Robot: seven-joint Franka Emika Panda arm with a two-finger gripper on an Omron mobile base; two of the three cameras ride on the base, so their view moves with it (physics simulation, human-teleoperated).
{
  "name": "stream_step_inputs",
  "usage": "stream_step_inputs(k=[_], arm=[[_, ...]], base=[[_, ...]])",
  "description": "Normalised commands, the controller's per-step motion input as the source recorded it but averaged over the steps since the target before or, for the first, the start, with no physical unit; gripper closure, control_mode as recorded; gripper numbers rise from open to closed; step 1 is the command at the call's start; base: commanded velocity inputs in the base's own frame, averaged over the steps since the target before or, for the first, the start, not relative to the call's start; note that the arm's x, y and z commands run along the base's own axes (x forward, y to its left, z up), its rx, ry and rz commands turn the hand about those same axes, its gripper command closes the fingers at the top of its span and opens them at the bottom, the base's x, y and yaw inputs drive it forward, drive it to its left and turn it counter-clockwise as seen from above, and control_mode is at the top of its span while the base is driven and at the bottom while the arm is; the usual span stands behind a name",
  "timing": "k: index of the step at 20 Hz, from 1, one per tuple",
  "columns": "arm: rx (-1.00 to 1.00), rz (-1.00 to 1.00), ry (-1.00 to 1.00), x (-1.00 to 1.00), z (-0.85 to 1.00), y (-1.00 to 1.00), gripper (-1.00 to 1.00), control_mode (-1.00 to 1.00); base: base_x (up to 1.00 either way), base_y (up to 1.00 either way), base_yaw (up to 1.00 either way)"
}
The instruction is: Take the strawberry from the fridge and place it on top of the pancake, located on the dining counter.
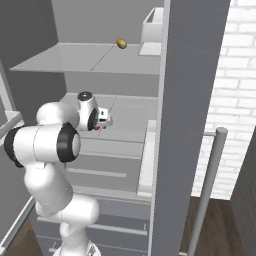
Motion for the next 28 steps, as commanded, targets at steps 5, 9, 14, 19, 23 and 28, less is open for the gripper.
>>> stream_step_inputs(k=[5, 9, 14, 19, 23, 28], arm=[[0.0, 0.0, 0.01, 0.23, -0.08, 0.0, -1.0, -1.0], [0.0, 0.0, 0.07, 0.02, -0.11, 0.0, 1.0, -1.0], [0.0, -0.03, 0.07, -0.02, -0.1, -0.03, 1.0, -1.0], [0.0, -0.11, 0.01, -0.29, -0.03, -0.1, 1.0, -1.0], [0.04, -0.15, -0.15, -0.69, 0.0, -0.18, 1.0, -1.0], [0.11, -0.15, -0.11, -0.74, 0.1, -0.42, 1.0, -1.0]], base=[[0.0, 0.0, 0.0], [0.0, 0.0, 0.0], [0.0, 0.0, 0.0], [0.0, 0.0, 0.0], [0.0, 0.0, 0.0], [0.0, 0.0, 0.0]])
